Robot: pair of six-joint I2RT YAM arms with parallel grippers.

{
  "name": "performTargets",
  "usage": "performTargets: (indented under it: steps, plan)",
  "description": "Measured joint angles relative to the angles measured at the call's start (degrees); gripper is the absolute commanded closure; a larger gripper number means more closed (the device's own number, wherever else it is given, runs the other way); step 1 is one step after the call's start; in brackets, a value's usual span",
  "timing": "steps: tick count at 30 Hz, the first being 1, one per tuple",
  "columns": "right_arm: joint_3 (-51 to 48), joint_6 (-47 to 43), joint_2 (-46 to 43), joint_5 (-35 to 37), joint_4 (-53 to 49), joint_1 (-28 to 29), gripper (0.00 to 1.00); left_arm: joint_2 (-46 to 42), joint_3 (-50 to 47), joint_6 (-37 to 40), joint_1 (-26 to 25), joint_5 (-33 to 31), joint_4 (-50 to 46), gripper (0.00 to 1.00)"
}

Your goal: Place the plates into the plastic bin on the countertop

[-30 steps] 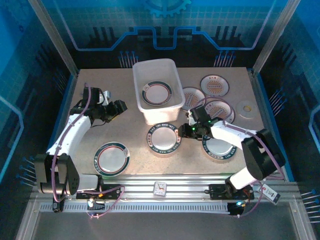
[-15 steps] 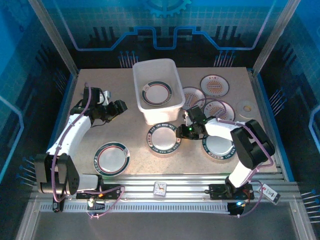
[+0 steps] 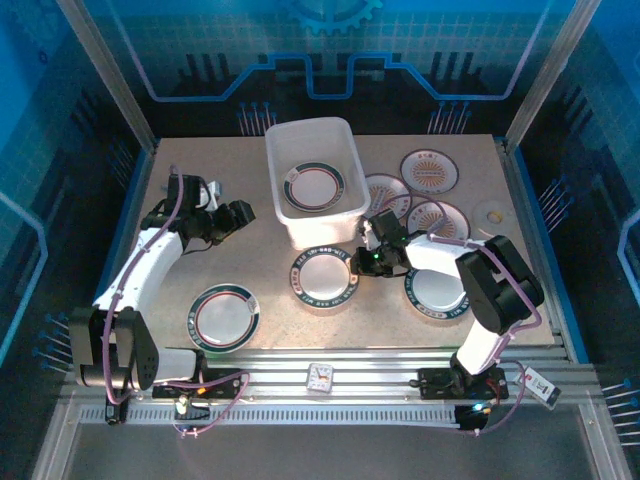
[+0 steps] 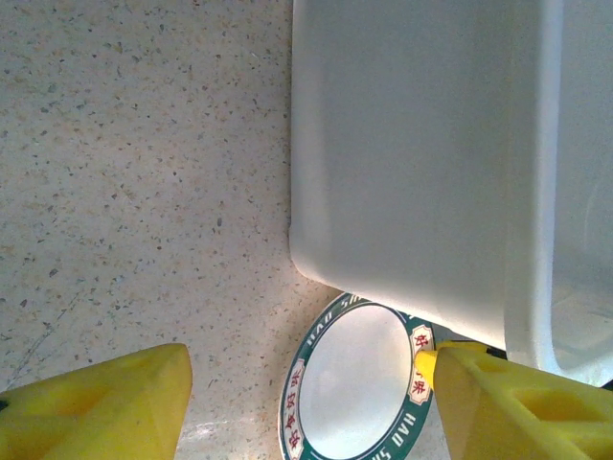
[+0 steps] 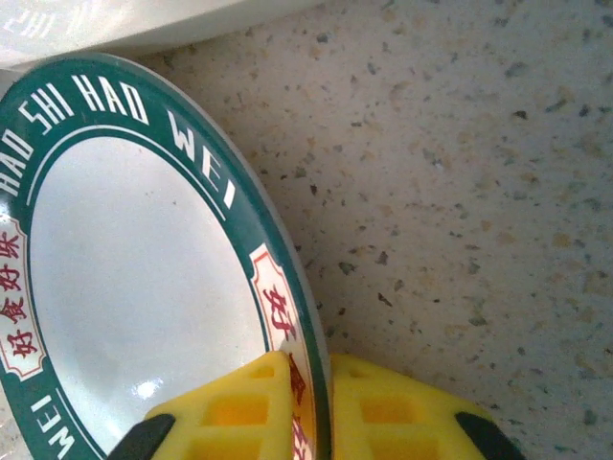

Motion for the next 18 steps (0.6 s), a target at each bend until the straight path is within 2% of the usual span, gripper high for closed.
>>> performTargets:
  steps: [1,10,18]
  plan:
    - [-0.22,0.0,-0.26,-0.07,0.33,0.13,0.92,0.0,0.02,0.0,0.0,-0.02,0.0,0.31]
    - [-3.39,0.26,-5.7,0.09,1.66,0.48,1.0,0.0,0.74,0.0,-0.5,-0.2,-0.04,0.31]
    - [-5.07,0.07,-15.54,1.75,-3.74,0.52,1.0,-0.63,2.51,0.0,-1.81,-0.42,-0.04,0.31]
